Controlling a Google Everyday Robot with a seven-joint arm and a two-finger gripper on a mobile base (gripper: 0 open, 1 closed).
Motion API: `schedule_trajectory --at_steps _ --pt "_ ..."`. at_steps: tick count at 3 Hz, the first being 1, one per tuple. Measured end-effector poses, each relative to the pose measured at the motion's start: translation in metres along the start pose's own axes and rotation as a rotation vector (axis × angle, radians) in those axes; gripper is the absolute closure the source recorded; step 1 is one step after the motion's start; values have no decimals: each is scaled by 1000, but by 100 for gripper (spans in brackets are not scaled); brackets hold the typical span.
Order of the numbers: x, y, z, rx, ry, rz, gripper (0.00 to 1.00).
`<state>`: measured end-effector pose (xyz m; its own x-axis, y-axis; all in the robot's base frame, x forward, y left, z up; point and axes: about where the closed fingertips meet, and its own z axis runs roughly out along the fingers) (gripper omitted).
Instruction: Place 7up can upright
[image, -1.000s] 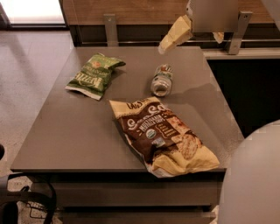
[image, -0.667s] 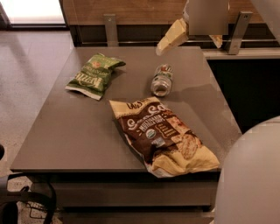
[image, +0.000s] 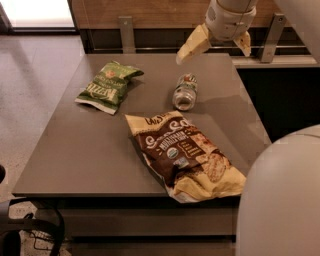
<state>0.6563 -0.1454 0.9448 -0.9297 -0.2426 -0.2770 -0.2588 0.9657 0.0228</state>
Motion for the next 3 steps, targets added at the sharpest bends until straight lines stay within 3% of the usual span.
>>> schedule_trajectory --at_steps 2,3 --pt "-8 9 33 108 102 137 0" --pt "-11 14 51 126 145 211 0"
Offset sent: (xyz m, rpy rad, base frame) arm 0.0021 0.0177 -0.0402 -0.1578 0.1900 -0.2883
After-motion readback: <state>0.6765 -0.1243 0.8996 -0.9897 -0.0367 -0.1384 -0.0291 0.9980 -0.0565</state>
